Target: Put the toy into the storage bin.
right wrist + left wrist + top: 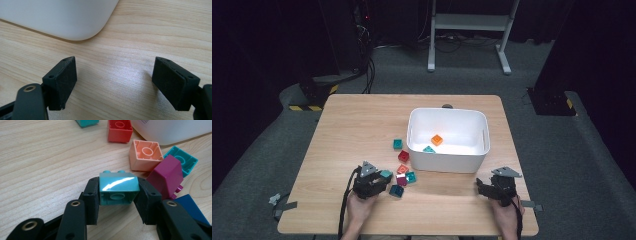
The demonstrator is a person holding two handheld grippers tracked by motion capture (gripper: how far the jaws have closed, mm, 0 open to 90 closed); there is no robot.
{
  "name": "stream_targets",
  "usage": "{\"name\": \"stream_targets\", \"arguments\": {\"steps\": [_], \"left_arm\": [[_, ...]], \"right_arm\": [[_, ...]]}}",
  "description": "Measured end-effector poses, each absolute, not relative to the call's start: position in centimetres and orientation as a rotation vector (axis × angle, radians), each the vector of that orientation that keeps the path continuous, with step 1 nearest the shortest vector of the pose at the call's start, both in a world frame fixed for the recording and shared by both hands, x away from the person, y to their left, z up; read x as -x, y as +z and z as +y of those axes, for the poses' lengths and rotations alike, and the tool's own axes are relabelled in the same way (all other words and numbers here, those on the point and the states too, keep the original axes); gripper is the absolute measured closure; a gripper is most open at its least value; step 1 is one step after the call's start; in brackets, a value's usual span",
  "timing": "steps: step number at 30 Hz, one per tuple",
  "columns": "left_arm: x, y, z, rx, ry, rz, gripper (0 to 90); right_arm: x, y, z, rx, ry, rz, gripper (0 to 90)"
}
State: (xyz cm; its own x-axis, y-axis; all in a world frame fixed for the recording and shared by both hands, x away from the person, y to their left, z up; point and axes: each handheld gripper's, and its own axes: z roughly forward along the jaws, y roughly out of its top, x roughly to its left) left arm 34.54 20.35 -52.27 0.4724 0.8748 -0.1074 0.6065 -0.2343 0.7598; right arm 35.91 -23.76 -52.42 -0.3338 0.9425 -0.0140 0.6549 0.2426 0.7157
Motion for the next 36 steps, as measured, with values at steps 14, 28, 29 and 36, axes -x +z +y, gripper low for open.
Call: {"name": "stream_targets", "arguments": {"steps": [14, 28, 29, 36], "left_arm": [[-35.1, -51.5, 20.8, -1.951, 0.418, 1.203, 58.9], [-36.1, -49.4, 21.0, -1.932, 0.328, 1.159, 59.0], [-36.2, -49.2, 21.1, -1.925, 0.321, 1.160, 58.9], [-36.5, -47.3, 21.1, -1.926, 0.348, 1.126, 59.0]], "right_arm": [[-35.9, -52.4, -23.8, -1.457, 0.862, 2.076, 20.1], [-35.9, -52.4, -23.8, -1.457, 0.862, 2.075, 20.1], [-35.9, -52.4, -23.8, -1.457, 0.862, 2.076, 20.1], [-35.9, -52.4, -23.8, -1.457, 0.863, 2.075, 20.1]]}}
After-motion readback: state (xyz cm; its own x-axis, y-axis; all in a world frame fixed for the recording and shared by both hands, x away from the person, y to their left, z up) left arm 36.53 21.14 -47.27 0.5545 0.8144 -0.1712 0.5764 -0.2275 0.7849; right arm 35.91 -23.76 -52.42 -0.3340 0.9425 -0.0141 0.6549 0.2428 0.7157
